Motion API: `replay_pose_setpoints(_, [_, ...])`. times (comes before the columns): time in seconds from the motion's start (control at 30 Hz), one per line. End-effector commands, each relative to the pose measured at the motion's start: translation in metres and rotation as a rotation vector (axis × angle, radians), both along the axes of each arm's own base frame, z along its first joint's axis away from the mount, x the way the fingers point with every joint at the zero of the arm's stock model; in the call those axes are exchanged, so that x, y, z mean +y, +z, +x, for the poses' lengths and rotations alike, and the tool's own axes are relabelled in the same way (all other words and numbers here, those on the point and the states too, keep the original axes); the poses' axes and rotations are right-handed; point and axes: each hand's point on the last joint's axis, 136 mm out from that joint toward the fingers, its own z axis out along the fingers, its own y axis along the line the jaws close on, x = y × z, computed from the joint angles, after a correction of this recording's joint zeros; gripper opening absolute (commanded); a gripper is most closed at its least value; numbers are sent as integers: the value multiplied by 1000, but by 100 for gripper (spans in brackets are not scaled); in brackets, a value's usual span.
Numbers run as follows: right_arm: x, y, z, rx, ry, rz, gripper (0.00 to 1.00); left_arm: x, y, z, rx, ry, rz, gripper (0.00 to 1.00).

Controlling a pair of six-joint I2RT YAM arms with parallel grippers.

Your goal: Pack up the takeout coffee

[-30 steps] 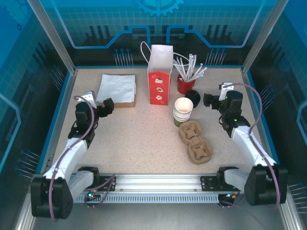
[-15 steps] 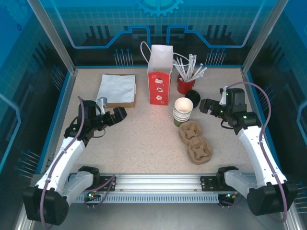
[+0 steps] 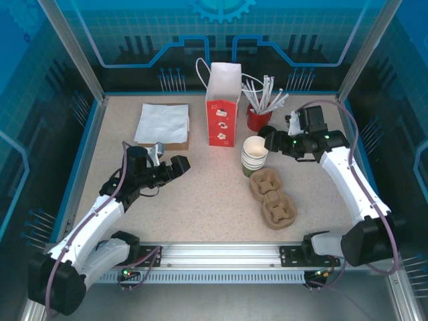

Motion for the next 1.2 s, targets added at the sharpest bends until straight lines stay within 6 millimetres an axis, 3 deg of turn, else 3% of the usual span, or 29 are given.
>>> replay_pose_setpoints(0.0, [4, -5, -1, 52, 0, -11, 57, -1, 0, 2, -6, 17, -10, 99])
replay_pose_setpoints(0.27, [10, -15, 4, 87, 3, -6, 34, 1, 2, 4, -10, 33, -5, 99])
replay_pose_setpoints(0.47, [11, -19, 5, 101, 3, -1, 22, 2, 1, 4, -3, 42, 0, 99])
replay_pose_setpoints(0.87, [22, -12, 9, 102, -2, 64, 8, 4, 7, 5, -10, 52, 12, 99])
replay_pose_setpoints(1.17, [24, 8, 22, 57, -3, 65, 7, 6, 20, 10, -34, 65, 25, 99])
